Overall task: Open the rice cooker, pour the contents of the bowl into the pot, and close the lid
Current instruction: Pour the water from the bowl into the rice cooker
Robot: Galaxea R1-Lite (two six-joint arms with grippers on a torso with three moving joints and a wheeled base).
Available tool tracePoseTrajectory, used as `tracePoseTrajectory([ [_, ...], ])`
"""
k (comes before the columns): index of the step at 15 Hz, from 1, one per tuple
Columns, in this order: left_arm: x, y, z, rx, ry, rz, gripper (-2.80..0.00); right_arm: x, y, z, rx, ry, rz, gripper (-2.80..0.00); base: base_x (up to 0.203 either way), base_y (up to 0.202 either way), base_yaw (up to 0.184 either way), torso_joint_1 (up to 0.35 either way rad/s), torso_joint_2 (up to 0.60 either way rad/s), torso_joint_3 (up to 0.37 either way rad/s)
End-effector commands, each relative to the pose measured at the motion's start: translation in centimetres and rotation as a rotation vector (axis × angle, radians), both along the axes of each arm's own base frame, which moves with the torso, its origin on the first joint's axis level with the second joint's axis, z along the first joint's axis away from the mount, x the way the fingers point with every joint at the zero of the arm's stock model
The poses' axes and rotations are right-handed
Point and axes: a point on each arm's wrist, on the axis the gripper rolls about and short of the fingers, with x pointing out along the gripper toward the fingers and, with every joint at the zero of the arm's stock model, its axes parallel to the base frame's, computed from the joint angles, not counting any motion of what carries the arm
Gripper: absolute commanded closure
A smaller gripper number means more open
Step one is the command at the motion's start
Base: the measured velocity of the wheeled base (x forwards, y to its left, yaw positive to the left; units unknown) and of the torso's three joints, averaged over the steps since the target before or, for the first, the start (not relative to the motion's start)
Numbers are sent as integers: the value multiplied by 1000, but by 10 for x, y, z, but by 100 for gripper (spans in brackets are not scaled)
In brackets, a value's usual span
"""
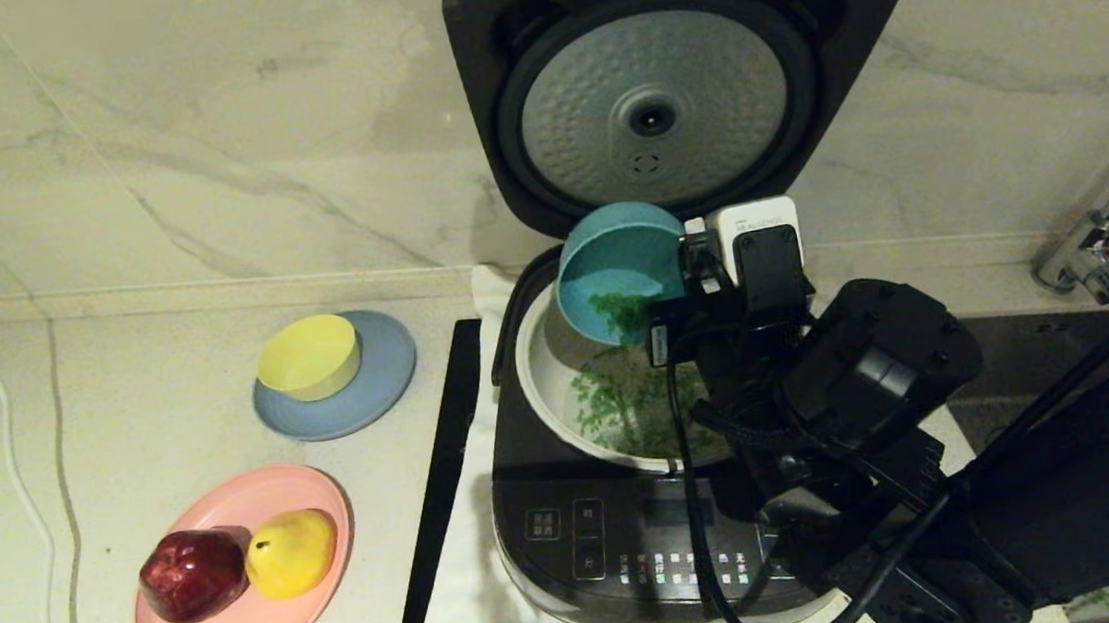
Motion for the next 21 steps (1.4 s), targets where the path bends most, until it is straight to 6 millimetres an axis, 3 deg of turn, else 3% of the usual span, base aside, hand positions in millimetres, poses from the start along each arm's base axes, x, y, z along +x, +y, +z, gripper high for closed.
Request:
tracePoseTrajectory([
  [1,1,0,-3,1,6,1,0,0,0,-3,-2,2,-4,0,0,0,0,0,0,0],
  [2,1,0,-3,0,6,0,0,1,1,-7,-9,9,-7,0,0,0,0,0,0,0],
  [7,1,0,-3,0,6,1,0,-11,-7,33,17,-20,-13,0,0,0,0,0,0,0],
  [10,1,0,-3,1,6,0,0,-13,-9,42,-15,33,-15,0,0,0,0,0,0,0],
  [14,1,0,-3,0,6,1,0,-13,-11,47,-29,210,18,0,0,0,0,0,0,0],
  [17,1,0,-3,0,6,0,0,-14,-23,64,5,396,57,0,0,0,0,0,0,0],
  [21,1,0,-3,1,6,0,0,-18,-54,100,163,591,148,0,0,0,0,0,0,0],
])
